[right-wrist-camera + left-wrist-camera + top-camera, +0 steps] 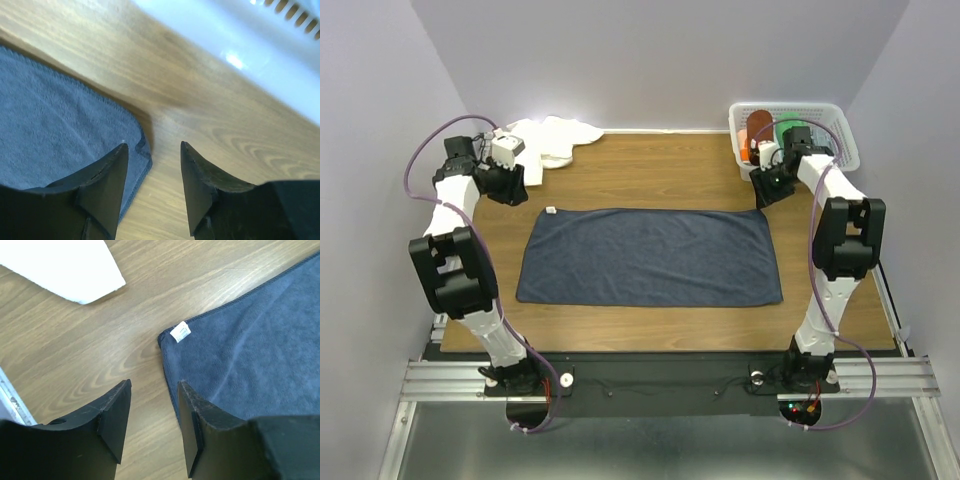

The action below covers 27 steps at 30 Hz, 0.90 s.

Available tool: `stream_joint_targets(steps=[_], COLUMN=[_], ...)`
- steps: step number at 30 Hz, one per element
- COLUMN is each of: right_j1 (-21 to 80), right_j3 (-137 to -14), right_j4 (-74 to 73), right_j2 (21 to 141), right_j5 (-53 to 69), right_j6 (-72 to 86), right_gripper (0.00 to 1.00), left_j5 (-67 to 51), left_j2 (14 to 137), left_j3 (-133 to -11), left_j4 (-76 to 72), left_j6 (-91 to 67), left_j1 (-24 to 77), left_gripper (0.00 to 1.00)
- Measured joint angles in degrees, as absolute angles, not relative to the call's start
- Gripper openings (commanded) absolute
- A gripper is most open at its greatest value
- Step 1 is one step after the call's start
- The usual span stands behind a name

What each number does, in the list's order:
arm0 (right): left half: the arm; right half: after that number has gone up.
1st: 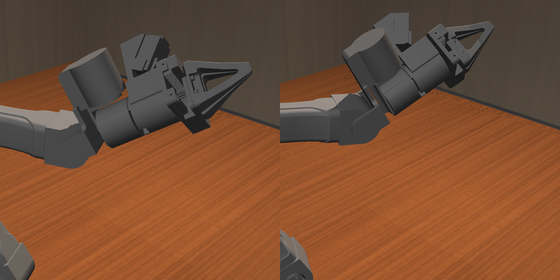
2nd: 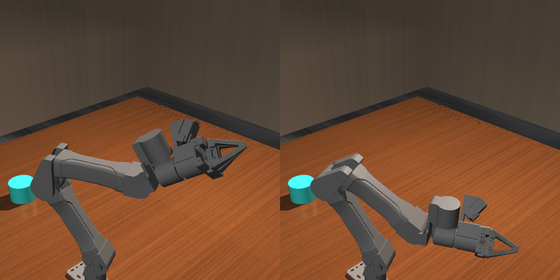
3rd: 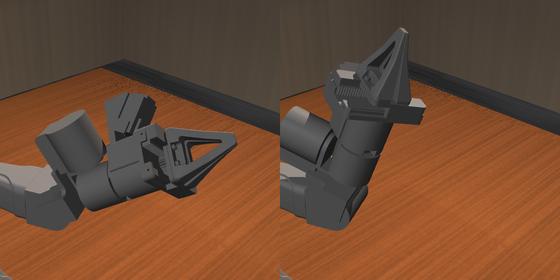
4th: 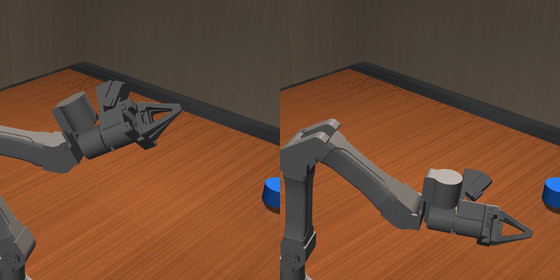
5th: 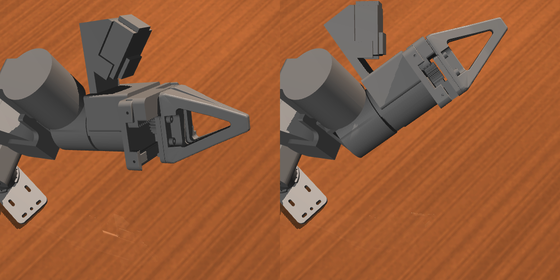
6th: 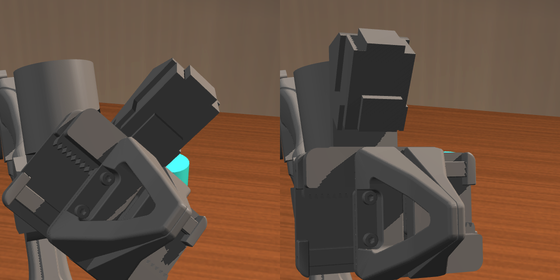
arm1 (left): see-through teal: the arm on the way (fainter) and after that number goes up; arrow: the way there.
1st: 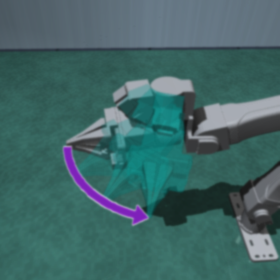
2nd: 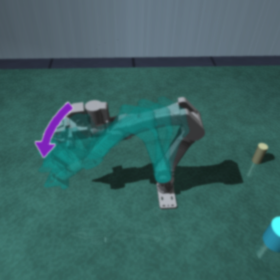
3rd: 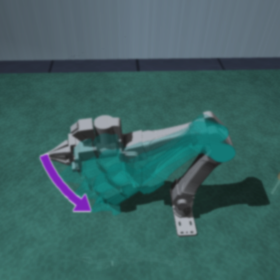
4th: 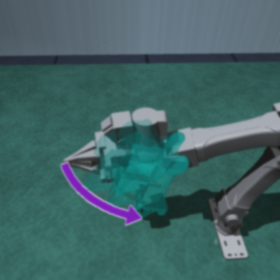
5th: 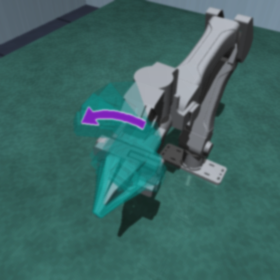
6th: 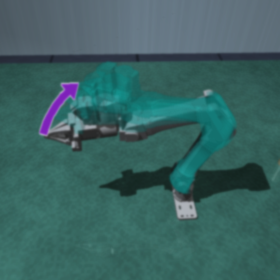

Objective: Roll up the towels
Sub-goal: Flatten the towel

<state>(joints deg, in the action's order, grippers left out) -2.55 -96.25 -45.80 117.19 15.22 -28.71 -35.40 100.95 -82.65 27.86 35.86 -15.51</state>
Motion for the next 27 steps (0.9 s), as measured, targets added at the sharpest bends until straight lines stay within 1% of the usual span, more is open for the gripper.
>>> stream_joint_targets(steps=[6, 12, 15, 17, 18, 19, 20, 21, 23, 27], right_j1=[-2.5, -2.5, -2.3, -2.2, -2.2, -2.2, -2.2, -2.2, -2.2, -2.2], right_j3=[-97.3, -96.2, -95.5, -95.0, -94.8, -94.7, -94.6, -94.6, -94.6, -94.6], right_j4=[-45.1, -44.8, -44.9, -44.9, -44.9, -45.0, -45.0, -44.9, -44.9, -45.0], right_j2=[118.4, 119.0, 119.0, 119.0, 119.0, 119.0, 119.0, 119.0, 119.0, 119.0], right_j5=[15.6, 16.0, 16.1, 16.1, 16.1, 16.0, 15.9, 15.9, 15.8, 15.8], right_j6=[-28.7, -29.4, -29.8, -30.1, -30.2, -30.3, -30.5, -30.8, -31.1, -31.6], right_gripper=[0.47, 0.45, 0.37, 0.34, 0.29, 0.21, 0.17, 0.09, 0.01, 0.01], left_j5=[-33.4, -30.6, -29.6, -29.3, -29.0, -28.8, -28.6, -28.4, -28.3, -28.2], left_j2=[105.1, 109.2, 111.1, 112.1, 112.5, 112.7, 112.9, 113.1, 113.8, 116.3], left_j3=[-83.7, -86.0, -87.4, -88.2, -88.6, -88.9, -89.1, -89.4, -90.4, -93.4], left_j4=[26.6, 26.2, 25.9, 25.9, 25.9, 25.9, 25.9, 26.0, 26.1, 27.0], left_j6=[35.7, 35.7, 35.7, 35.7, 35.7, 35.7, 35.7, 35.7, 35.9, 36.5], left_j1=[-13.1, -10.1, -8.8, -8.1, -7.7, -7.4, -7.2, -7.1, -6.8, -6.4], left_gripper=[0.54, 0.54, 0.54, 0.54, 0.54, 0.55, 0.55, 0.55, 0.55, 0.55])
